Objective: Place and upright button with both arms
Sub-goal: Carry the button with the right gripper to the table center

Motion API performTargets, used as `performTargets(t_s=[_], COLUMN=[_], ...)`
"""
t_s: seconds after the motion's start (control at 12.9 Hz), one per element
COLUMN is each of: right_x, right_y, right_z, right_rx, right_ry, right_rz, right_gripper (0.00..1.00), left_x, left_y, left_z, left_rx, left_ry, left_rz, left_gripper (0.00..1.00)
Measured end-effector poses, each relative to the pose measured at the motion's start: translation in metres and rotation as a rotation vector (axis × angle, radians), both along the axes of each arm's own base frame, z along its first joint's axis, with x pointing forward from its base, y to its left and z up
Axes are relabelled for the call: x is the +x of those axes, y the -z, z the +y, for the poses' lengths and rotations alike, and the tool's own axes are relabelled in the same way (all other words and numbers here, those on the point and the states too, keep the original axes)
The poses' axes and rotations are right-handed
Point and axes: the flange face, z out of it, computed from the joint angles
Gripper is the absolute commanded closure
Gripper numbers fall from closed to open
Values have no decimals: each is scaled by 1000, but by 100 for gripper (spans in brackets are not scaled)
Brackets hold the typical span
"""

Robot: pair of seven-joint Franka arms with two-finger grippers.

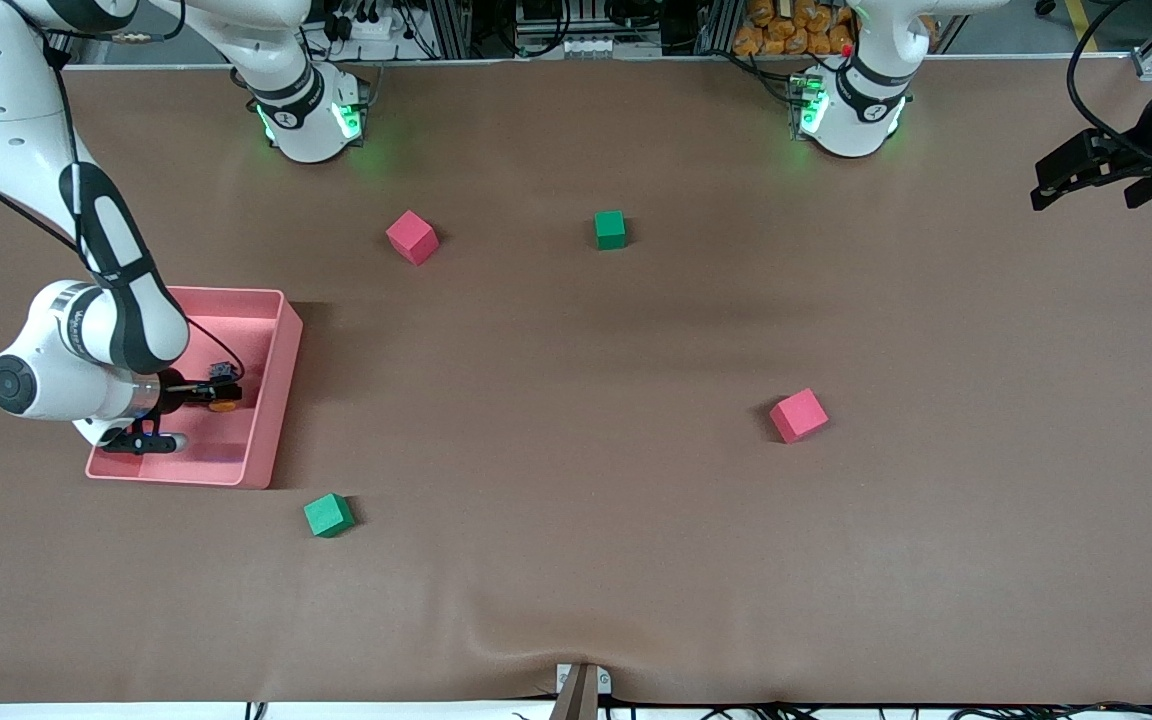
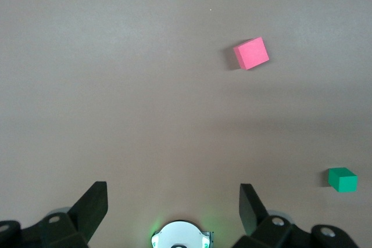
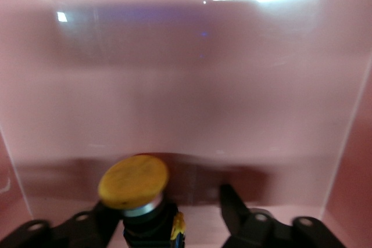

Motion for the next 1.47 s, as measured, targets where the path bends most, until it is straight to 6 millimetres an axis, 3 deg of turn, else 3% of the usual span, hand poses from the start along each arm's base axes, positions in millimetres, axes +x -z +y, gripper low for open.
performTargets(t_s=[0.47,0.78,0.93,1.01,1.16,1.32,1.47], right_x=[23,48,57,63,77,87,83], right_y=[-41,-94,-121,-141,-182,-215,-229], right_z=[-3,-5,4,18,69,149,245], right_rx=[35,50,54,47,16,-7,15], right_ry=[-15,-29,-29,-18,1,5,21], right_rz=[63,84,110,128,145,115,96], right_gripper=[100,100,100,100,100,100,100], left_x=[1,4,4,4,4,4,4], left_y=[1,6,7,7,7,7,7], left_z=[-2,-3,-5,-5,-5,-5,-5], left_rx=[0,1,1,1,1,1,1], left_ry=[3,6,9,10,10,10,10], left_rz=[3,13,14,14,14,14,15], left_gripper=[0,0,0,0,0,0,0])
